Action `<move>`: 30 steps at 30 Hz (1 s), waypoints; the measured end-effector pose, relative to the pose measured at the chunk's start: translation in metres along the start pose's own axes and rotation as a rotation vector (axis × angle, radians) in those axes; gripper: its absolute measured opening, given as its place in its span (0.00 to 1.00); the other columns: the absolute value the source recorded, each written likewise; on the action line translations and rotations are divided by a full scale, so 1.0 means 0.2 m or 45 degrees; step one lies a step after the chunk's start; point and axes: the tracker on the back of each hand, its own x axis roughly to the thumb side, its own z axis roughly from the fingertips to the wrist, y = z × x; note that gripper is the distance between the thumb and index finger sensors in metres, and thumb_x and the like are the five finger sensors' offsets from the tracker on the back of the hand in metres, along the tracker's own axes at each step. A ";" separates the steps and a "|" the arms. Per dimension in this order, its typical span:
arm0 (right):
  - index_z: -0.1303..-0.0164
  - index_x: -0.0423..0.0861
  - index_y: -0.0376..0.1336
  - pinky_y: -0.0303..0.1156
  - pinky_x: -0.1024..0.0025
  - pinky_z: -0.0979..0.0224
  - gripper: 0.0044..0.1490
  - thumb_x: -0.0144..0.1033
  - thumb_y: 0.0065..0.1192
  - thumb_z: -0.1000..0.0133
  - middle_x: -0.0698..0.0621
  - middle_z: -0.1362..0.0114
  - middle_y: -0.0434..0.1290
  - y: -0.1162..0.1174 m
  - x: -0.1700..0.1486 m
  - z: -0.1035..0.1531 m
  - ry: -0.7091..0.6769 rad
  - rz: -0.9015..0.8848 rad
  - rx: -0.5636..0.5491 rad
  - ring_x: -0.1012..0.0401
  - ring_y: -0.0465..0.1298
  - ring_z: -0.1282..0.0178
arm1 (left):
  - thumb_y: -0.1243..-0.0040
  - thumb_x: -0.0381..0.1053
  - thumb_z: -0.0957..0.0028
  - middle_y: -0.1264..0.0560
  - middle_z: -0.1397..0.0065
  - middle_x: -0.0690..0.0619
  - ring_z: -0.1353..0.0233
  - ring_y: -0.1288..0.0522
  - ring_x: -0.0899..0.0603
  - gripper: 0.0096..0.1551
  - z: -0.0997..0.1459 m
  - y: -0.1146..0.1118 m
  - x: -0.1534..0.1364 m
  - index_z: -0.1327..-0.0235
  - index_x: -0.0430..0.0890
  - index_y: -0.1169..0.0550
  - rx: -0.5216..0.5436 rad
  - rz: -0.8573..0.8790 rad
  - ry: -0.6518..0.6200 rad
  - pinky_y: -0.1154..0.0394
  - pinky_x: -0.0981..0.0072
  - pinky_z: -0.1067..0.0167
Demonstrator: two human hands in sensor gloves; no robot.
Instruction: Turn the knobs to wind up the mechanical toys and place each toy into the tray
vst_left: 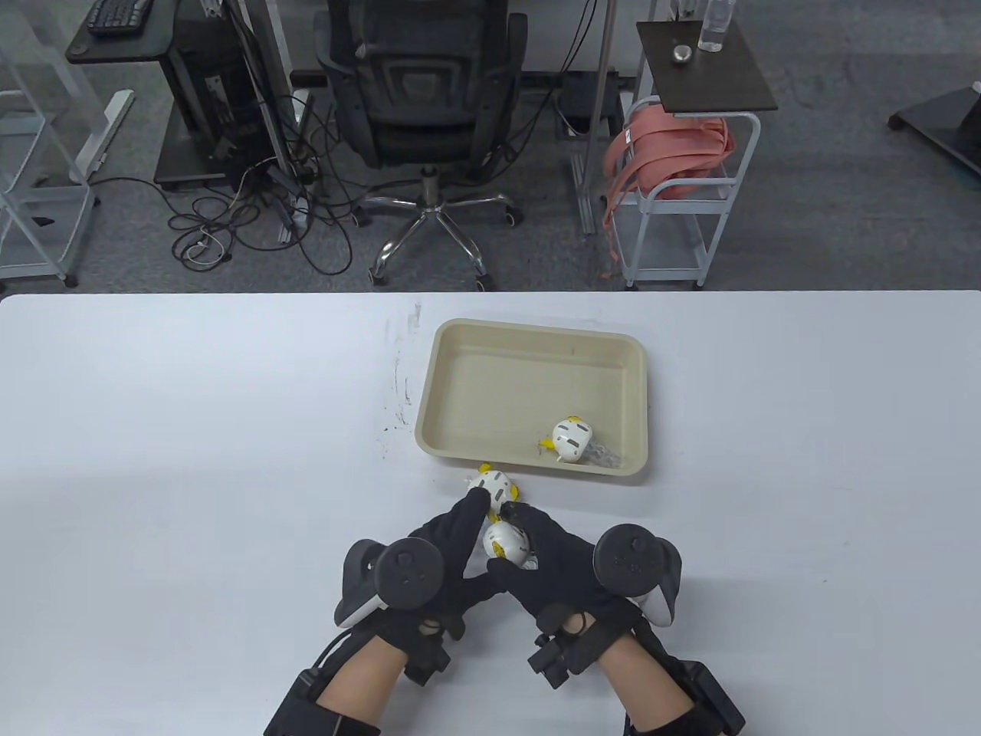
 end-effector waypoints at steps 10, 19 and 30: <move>0.23 0.31 0.55 0.63 0.34 0.31 0.52 0.49 0.72 0.48 0.22 0.26 0.64 0.03 0.01 0.01 -0.014 -0.044 -0.026 0.37 0.75 0.36 | 0.31 0.67 0.55 0.34 0.20 0.42 0.30 0.20 0.42 0.62 0.00 -0.01 0.01 0.18 0.45 0.50 0.019 0.162 -0.037 0.27 0.47 0.31; 0.22 0.32 0.58 0.63 0.35 0.30 0.43 0.41 0.60 0.43 0.21 0.24 0.62 0.02 -0.03 0.01 -0.038 -0.248 -0.100 0.34 0.72 0.32 | 0.30 0.58 0.51 0.37 0.19 0.39 0.32 0.19 0.46 0.61 -0.01 0.00 -0.01 0.19 0.43 0.55 0.017 0.372 -0.035 0.26 0.50 0.31; 0.24 0.30 0.59 0.62 0.36 0.29 0.39 0.35 0.57 0.43 0.25 0.23 0.59 0.03 -0.05 0.01 -0.027 -0.366 -0.041 0.34 0.70 0.29 | 0.32 0.65 0.51 0.37 0.19 0.39 0.32 0.19 0.44 0.59 -0.01 0.00 -0.09 0.17 0.47 0.51 0.009 0.618 -0.004 0.26 0.50 0.31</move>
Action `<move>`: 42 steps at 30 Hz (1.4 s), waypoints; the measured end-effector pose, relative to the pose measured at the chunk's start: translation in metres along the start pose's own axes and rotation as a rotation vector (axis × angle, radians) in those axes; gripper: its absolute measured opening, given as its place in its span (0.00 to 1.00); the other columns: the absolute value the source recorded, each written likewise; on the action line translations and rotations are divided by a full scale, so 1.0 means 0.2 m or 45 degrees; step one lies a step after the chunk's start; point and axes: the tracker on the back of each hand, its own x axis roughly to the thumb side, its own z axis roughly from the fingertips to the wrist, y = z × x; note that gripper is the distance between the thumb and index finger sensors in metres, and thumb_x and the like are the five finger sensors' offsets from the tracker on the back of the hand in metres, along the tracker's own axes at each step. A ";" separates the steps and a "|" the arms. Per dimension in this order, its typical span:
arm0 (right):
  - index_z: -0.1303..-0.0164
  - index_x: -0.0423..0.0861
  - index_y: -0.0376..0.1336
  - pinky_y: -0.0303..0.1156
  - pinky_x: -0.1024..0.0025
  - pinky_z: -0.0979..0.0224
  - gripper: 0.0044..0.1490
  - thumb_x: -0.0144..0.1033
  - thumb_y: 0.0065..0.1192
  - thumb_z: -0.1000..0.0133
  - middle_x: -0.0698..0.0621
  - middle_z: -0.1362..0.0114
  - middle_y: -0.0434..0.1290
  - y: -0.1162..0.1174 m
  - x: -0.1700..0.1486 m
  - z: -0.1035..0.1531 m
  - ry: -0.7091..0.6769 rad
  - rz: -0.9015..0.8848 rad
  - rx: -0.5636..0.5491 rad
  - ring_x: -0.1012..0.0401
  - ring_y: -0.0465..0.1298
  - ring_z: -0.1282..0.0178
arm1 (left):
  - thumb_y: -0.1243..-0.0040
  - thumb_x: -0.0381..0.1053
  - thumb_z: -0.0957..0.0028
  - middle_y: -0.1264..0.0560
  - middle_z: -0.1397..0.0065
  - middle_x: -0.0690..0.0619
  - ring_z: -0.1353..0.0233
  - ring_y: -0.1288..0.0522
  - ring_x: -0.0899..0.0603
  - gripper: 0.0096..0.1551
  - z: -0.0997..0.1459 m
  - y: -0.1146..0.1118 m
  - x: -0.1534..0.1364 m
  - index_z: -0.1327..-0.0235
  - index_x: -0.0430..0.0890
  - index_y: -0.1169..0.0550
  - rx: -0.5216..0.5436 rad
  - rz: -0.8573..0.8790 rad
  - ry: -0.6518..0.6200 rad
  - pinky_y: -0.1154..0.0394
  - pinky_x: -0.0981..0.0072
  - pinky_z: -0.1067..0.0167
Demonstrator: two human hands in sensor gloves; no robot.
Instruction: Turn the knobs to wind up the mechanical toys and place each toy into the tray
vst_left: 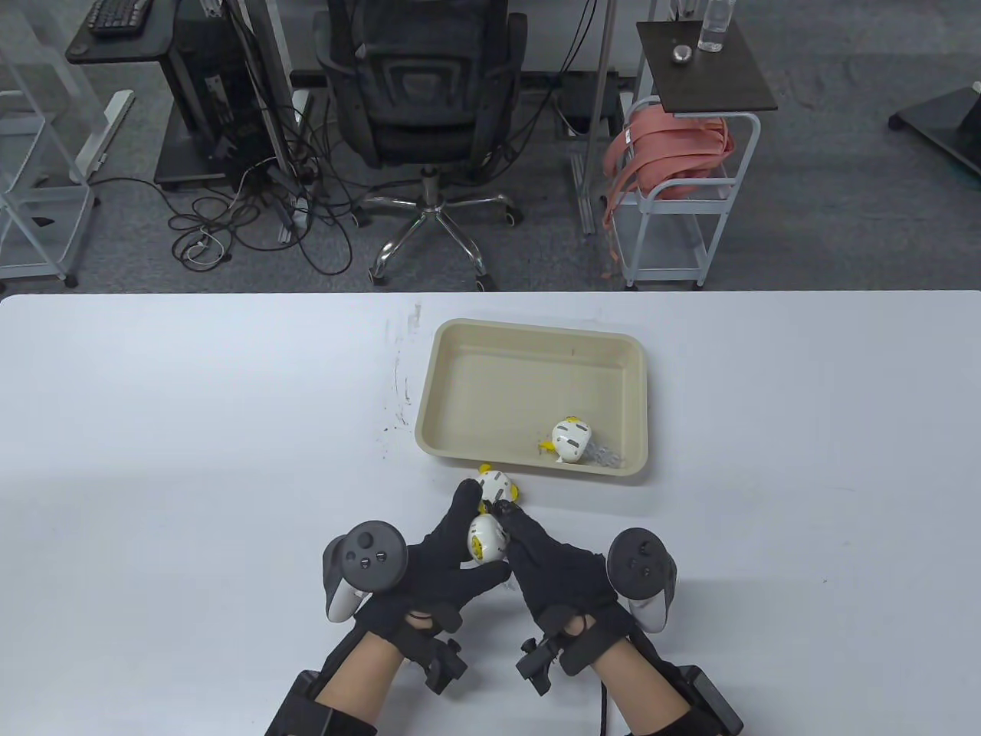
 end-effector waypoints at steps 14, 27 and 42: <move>0.23 0.31 0.57 0.64 0.35 0.33 0.40 0.36 0.58 0.43 0.29 0.22 0.64 -0.04 -0.01 0.01 0.008 0.011 -0.103 0.34 0.70 0.33 | 0.31 0.57 0.49 0.31 0.22 0.40 0.31 0.19 0.40 0.48 -0.01 0.01 -0.01 0.20 0.45 0.41 -0.089 0.199 -0.028 0.25 0.47 0.32; 0.31 0.29 0.64 0.68 0.39 0.37 0.33 0.33 0.60 0.43 0.29 0.32 0.72 -0.07 0.01 0.02 -0.021 0.046 -0.175 0.42 0.77 0.42 | 0.32 0.60 0.49 0.27 0.27 0.41 0.34 0.15 0.42 0.47 0.00 0.05 -0.06 0.22 0.43 0.39 0.031 0.372 0.037 0.22 0.51 0.34; 0.39 0.28 0.65 0.72 0.43 0.45 0.31 0.37 0.61 0.44 0.31 0.41 0.76 -0.05 0.04 0.02 -0.082 0.299 -0.126 0.47 0.80 0.53 | 0.37 0.60 0.46 0.26 0.28 0.38 0.36 0.14 0.42 0.45 0.00 0.03 -0.08 0.21 0.42 0.39 -0.020 0.467 0.022 0.21 0.51 0.34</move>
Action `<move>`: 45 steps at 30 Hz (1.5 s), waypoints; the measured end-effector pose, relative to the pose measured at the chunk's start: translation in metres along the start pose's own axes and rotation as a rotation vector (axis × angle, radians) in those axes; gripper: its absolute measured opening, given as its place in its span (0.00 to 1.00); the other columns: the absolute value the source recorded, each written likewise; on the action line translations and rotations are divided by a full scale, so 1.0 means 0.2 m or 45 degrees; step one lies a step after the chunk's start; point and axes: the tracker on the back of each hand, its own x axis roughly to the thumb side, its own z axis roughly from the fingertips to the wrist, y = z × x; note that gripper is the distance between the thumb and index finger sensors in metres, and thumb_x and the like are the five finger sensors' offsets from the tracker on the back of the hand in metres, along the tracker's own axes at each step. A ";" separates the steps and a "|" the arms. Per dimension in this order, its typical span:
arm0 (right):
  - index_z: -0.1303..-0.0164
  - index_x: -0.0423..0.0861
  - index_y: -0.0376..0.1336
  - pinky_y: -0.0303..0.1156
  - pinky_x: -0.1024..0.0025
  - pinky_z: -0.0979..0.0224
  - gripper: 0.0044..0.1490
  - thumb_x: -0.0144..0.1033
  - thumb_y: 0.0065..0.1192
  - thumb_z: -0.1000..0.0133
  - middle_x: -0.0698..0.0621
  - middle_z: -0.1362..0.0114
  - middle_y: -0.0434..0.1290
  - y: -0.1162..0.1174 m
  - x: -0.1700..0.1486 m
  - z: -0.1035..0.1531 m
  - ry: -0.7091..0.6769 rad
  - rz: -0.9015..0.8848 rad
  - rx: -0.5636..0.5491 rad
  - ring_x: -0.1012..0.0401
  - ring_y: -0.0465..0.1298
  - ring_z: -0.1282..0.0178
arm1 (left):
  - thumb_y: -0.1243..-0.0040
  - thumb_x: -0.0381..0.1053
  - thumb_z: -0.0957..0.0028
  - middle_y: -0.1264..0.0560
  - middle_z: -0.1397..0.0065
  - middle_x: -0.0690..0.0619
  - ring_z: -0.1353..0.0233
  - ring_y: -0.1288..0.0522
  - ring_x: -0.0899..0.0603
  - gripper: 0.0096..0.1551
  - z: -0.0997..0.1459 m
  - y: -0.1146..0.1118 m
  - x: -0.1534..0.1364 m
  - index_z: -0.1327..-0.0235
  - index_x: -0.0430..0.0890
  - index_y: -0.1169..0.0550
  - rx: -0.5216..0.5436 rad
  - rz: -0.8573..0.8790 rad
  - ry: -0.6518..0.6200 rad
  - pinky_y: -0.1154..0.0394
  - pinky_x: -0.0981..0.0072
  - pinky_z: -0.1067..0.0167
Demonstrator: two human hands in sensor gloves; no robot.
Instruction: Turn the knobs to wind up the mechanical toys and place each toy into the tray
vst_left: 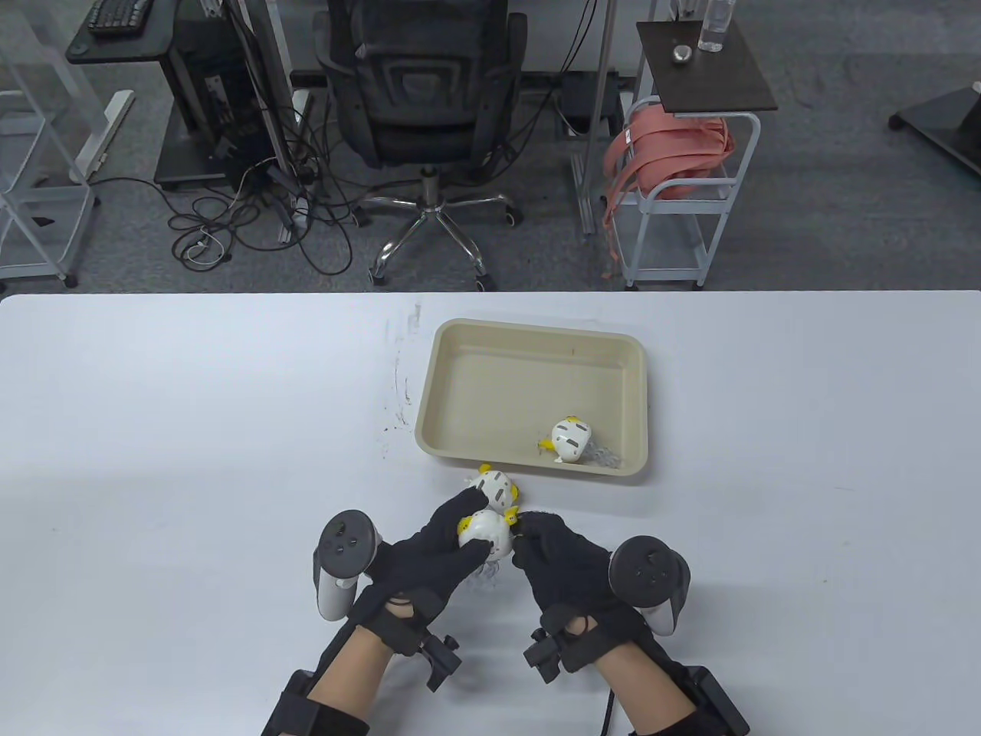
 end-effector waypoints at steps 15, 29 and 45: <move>0.63 0.29 0.73 0.80 0.58 0.67 0.27 0.42 0.60 0.45 0.44 0.68 0.84 -0.04 -0.04 0.01 0.186 -0.033 -0.092 0.62 0.82 0.79 | 0.34 0.56 0.49 0.29 0.21 0.49 0.30 0.19 0.41 0.43 0.00 -0.04 0.04 0.20 0.54 0.38 -0.062 -0.159 -0.057 0.27 0.46 0.30; 0.64 0.29 0.75 0.79 0.60 0.69 0.27 0.43 0.63 0.44 0.43 0.71 0.84 -0.06 -0.10 0.01 0.263 -0.223 -0.059 0.63 0.81 0.82 | 0.34 0.55 0.48 0.30 0.20 0.50 0.28 0.21 0.40 0.42 0.00 -0.05 0.09 0.20 0.54 0.38 -0.046 -0.279 -0.149 0.28 0.46 0.29; 0.34 0.29 0.62 0.74 0.50 0.49 0.32 0.34 0.60 0.43 0.33 0.38 0.75 -0.01 0.01 0.02 -0.089 -0.023 -0.020 0.48 0.79 0.51 | 0.40 0.59 0.45 0.28 0.26 0.40 0.36 0.16 0.42 0.44 0.00 -0.03 0.04 0.20 0.44 0.41 -0.020 -0.030 -0.055 0.24 0.50 0.34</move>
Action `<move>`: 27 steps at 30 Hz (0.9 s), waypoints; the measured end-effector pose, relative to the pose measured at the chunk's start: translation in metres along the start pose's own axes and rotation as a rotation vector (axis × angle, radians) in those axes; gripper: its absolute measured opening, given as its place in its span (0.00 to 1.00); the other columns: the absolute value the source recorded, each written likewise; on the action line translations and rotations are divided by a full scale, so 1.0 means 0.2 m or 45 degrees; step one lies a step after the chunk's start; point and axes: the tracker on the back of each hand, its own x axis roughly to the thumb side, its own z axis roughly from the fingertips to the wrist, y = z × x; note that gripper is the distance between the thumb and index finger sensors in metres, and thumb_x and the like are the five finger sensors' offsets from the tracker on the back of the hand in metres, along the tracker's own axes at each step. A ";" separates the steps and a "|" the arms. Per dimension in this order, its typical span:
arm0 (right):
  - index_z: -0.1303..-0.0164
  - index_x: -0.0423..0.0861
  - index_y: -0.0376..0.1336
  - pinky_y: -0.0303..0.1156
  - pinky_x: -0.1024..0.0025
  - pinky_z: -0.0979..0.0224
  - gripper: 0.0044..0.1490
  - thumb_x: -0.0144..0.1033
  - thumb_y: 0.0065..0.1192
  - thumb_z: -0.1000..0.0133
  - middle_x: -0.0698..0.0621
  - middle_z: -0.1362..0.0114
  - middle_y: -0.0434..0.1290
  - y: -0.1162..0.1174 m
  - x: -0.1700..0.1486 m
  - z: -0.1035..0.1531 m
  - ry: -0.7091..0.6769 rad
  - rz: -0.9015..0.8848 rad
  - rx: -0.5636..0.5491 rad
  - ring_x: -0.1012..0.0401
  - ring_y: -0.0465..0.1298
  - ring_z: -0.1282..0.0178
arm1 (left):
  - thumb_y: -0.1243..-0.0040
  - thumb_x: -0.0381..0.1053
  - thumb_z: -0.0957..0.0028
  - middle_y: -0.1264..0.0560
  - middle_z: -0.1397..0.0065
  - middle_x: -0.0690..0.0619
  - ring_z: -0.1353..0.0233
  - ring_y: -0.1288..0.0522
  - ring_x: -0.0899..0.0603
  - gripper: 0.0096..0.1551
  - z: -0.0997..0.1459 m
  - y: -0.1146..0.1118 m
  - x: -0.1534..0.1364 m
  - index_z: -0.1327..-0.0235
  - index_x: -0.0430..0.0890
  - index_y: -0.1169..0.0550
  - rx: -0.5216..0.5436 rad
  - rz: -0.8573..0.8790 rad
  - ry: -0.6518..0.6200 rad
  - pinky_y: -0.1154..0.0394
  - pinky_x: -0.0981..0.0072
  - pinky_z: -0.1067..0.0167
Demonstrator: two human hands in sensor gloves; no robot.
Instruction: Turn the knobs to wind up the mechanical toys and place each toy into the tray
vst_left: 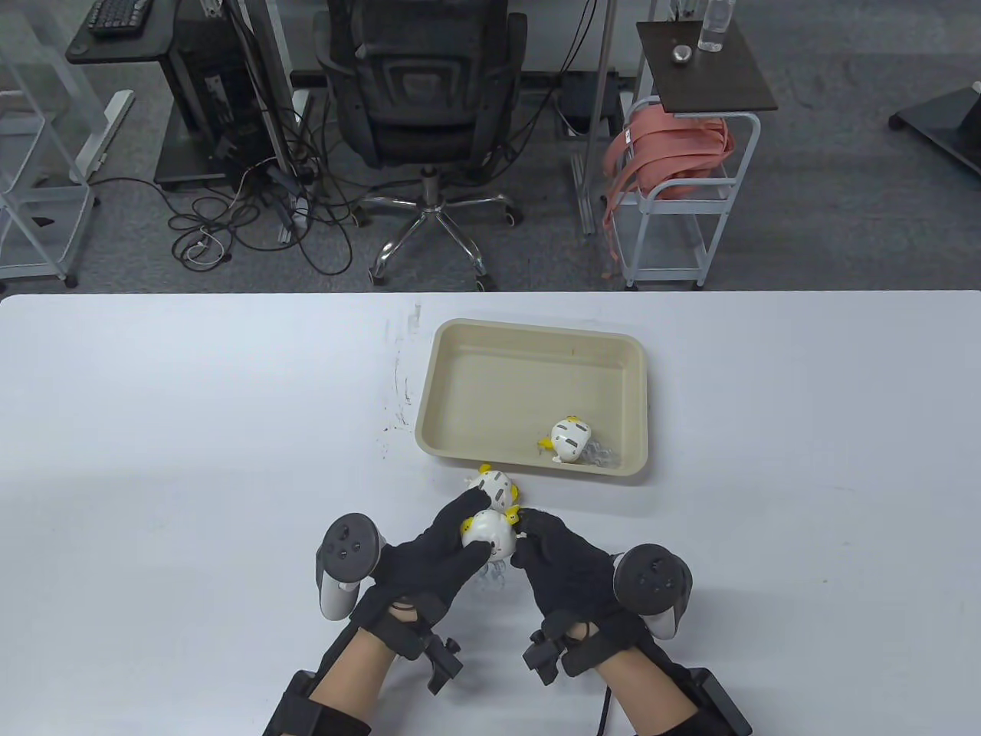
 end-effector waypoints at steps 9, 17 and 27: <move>0.35 0.29 0.64 0.71 0.45 0.44 0.32 0.35 0.58 0.43 0.28 0.30 0.70 0.00 0.00 0.00 -0.001 0.042 -0.029 0.43 0.76 0.42 | 0.39 0.59 0.45 0.27 0.26 0.41 0.36 0.16 0.42 0.43 0.00 0.01 -0.01 0.20 0.45 0.40 -0.002 0.016 -0.005 0.23 0.50 0.33; 0.48 0.28 0.70 0.74 0.48 0.51 0.28 0.37 0.59 0.45 0.32 0.43 0.78 -0.03 0.01 0.01 -0.007 0.140 -0.089 0.48 0.79 0.55 | 0.38 0.58 0.46 0.27 0.25 0.42 0.35 0.15 0.42 0.43 -0.01 -0.01 -0.01 0.20 0.46 0.38 -0.042 0.037 0.013 0.23 0.49 0.34; 0.66 0.31 0.74 0.76 0.58 0.65 0.27 0.43 0.57 0.46 0.40 0.62 0.83 -0.04 -0.05 0.00 0.232 0.006 -0.060 0.57 0.79 0.72 | 0.34 0.54 0.48 0.31 0.19 0.52 0.27 0.20 0.41 0.42 -0.01 -0.02 0.05 0.20 0.57 0.38 -0.051 -0.221 -0.089 0.28 0.47 0.28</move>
